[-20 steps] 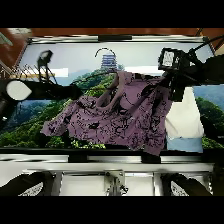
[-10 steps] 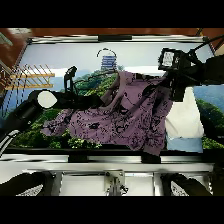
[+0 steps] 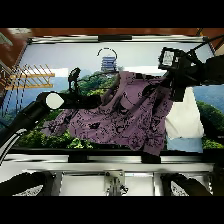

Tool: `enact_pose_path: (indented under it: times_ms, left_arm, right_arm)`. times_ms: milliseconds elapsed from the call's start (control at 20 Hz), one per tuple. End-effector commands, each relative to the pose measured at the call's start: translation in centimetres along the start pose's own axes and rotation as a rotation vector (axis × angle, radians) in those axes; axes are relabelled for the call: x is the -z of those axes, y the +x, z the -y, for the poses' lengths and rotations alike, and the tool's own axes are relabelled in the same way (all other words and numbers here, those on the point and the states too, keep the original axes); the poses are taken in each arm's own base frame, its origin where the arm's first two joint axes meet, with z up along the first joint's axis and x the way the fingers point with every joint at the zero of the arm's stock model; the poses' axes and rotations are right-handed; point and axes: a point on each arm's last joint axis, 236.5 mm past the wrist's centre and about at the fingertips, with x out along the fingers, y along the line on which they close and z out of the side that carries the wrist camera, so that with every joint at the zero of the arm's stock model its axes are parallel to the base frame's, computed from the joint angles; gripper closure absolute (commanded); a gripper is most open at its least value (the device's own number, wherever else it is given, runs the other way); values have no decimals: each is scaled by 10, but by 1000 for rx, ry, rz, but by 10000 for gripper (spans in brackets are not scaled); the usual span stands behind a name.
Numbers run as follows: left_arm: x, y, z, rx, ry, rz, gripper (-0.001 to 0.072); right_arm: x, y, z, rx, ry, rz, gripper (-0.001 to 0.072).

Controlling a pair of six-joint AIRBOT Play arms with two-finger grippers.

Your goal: Fold the shirts.

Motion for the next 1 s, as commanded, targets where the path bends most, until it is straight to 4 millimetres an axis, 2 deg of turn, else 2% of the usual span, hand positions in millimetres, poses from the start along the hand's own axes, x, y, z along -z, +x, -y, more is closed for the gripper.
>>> enact_pose_path:
  times_ms: [0,100,250,400,500,800,950]
  left_arm:
    - [-15,3,-15,-37,20,50,646]
    - [-15,-6,-38,-102,48,23,647]
    - [-16,-34,-76,-209,64,-15,647]
    - [-39,-62,-98,-258,46,53,647]
    - [-47,-70,-110,-274,21,75,647]
    - [-59,-73,-111,-271,20,122,647]
    - [-71,-79,-103,-263,57,149,647]
  right_arm:
    - [0,-1,1,3,27,0,644]
    - [6,-1,2,8,35,-27,645]
    - [14,-2,5,19,54,-50,644]
    - [12,-3,6,20,69,-28,645]
    - [6,-3,4,11,70,0,645]
    - [5,-3,1,-2,64,4,645]
    - [8,-3,-1,-11,62,-8,645]
